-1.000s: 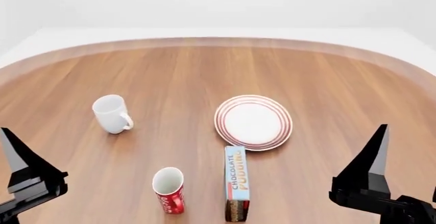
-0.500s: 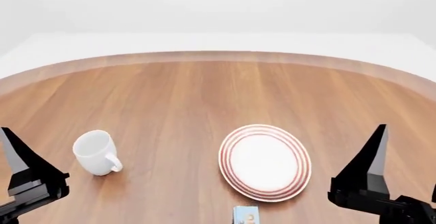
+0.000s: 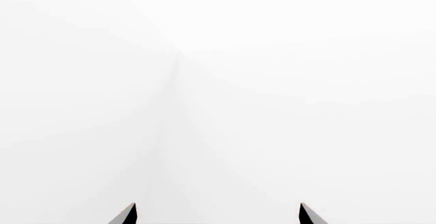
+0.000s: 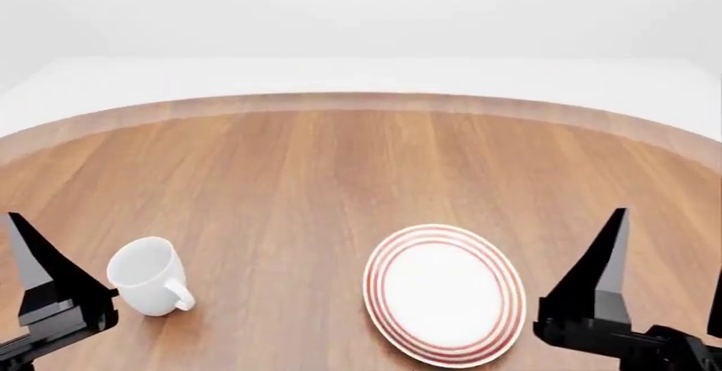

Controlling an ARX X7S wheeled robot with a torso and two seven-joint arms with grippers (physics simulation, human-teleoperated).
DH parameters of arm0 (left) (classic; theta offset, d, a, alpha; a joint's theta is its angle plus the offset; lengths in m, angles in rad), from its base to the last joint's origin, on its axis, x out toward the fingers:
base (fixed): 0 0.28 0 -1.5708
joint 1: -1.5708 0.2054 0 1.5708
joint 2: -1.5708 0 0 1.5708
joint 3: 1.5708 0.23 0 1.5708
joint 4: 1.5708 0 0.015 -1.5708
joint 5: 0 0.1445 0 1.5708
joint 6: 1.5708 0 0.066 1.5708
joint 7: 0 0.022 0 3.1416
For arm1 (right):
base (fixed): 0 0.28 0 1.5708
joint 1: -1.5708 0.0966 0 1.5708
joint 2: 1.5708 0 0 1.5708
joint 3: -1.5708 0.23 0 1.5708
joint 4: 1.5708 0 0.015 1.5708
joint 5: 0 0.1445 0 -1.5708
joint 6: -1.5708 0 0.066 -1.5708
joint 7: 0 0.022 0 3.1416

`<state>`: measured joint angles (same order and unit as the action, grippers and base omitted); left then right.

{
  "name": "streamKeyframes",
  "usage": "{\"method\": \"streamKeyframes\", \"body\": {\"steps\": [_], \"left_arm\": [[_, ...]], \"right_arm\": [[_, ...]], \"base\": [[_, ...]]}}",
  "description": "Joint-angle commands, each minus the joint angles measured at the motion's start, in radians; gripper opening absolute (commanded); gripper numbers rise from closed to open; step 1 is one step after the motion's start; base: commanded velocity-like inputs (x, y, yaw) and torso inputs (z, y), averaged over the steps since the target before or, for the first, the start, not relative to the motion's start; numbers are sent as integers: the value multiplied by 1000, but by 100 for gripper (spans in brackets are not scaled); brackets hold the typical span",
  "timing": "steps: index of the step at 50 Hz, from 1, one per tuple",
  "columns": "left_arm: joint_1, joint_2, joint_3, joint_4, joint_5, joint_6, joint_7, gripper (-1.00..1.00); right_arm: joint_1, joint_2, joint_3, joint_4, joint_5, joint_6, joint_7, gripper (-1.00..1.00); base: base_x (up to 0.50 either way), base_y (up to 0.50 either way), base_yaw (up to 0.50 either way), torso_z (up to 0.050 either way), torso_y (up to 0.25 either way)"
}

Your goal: Pick up the white mug and put it on the plate, and put the chocolate pudding to the right of the plate.

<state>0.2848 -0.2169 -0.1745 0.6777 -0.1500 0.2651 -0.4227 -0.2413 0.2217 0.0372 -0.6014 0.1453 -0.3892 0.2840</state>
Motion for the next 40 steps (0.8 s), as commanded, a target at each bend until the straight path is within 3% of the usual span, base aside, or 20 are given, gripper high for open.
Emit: {"method": "streamKeyframes", "body": {"steps": [1,16,36,40], "left_arm": [[3,14,-27,-3,-8,5,23,100],[2,1,-6,20,29,-33,12,100],[2,-8,2,25,37,-54,-5,100],[-3,-8,14,27,42,-76,-9,100]], "right_arm": [[-4,-13,12,-5,-38,-3,-19,100],[-1,1,3,-10,-1,18,-13,100],[0,11,-7,-9,-4,22,0,100],[-1,10,-9,-1,-6,16,2,100]], "base": [[499,268,0,0,0],[113,66,0,0,-9],[0,0,0,0,-250],[0,0,0,0,0]]}}
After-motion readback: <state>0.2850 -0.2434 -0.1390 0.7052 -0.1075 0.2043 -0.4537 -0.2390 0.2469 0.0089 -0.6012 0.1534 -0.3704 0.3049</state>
